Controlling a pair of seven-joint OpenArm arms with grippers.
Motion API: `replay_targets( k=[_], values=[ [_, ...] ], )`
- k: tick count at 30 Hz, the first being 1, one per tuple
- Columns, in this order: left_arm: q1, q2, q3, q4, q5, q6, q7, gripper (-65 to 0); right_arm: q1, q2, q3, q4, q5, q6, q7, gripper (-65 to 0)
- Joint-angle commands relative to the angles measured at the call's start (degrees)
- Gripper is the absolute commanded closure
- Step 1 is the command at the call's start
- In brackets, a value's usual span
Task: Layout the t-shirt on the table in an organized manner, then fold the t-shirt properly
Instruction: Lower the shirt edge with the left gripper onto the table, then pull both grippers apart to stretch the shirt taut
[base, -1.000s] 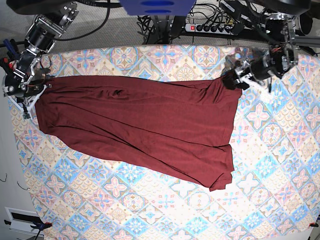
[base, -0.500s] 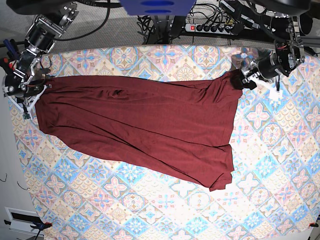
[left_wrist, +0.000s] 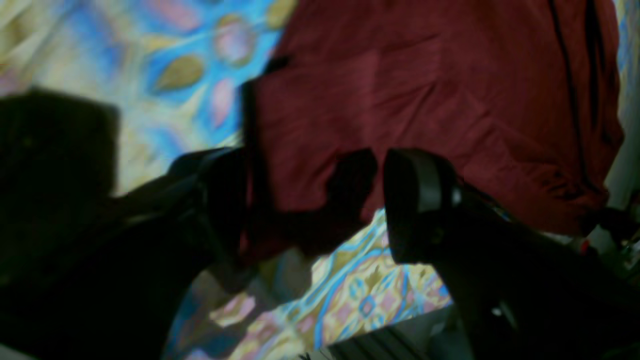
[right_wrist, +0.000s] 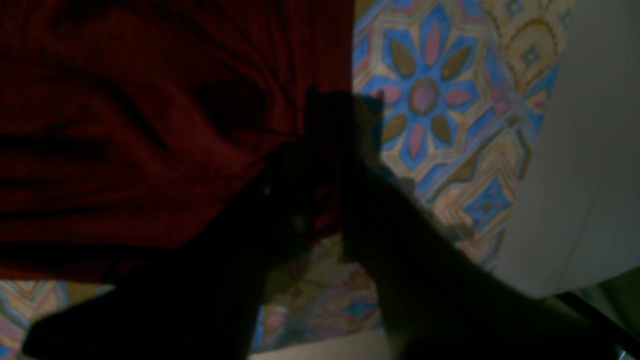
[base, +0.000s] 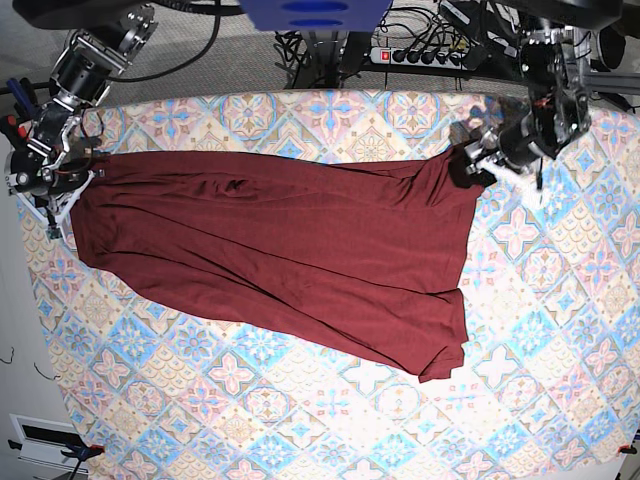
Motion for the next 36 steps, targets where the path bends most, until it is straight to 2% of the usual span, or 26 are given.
replay_targets(
  k=[1,4,5,7,9,12,14,19,26,31,33,36],
  values=[
    [0.6,0.3,1.5,-0.2,0.2,0.3,2.0,-41.0,0.9,1.4,0.2,1.3,0.2,-0.2,0.4,-10.4],
    [-0.1,0.3,4.4,0.1,-0.1,0.1,2.2,-40.4,0.9,1.4,0.2,1.3,0.2,-0.2,0.4,-10.4],
    [-0.2,0.3,4.9,0.4,-0.1,0.0,2.3,-38.2,0.9,1.4,0.2,1.3,0.2,-0.2,0.4,-10.4],
    [-0.1,0.2,5.2,0.8,-0.3,-0.3,2.4,-26.9,0.9,1.4,0.2,1.3,0.2,-0.2,0.4,-10.4],
    [-0.1,0.0,4.9,1.3,-0.7,-3.0,2.1,-16.5,0.9,1.4,0.2,1.3,0.2,-0.2,0.4,-10.4],
    [-0.1,-0.1,4.6,2.4,-1.0,-6.2,2.3,-9.5,0.9,1.4,0.2,1.3,0.2,-0.2,0.4,-10.4],
    [-0.1,-0.7,2.6,3.2,-1.0,-6.4,2.3,0.0,0.9,1.4,0.2,1.3,0.2,-0.2,0.4,-10.4],
    [1.0,-0.8,-4.1,3.8,-1.1,-6.8,2.4,0.0,0.7,1.4,0.2,1.4,0.2,-0.2,0.4,-10.4],
    [4.9,-0.9,-13.6,10.0,-1.1,-6.9,2.8,0.0,0.5,1.4,0.2,1.5,0.2,-0.2,0.4,-10.3],
    [5.0,-0.9,-18.1,12.1,-1.1,-6.9,7.0,0.0,-2.6,1.3,0.1,5.0,0.2,-0.2,-0.6,-10.2],
    [5.0,-1.1,-19.8,12.1,-1.0,-7.0,7.1,0.0,-4.1,0.3,0.0,7.4,0.3,-0.2,-1.9,-10.2],
    [5.0,-3.8,-20.8,12.1,-1.1,-7.0,7.1,0.0,-4.4,-2.1,0.0,11.8,0.3,-0.2,-3.3,-10.1]
  ],
)
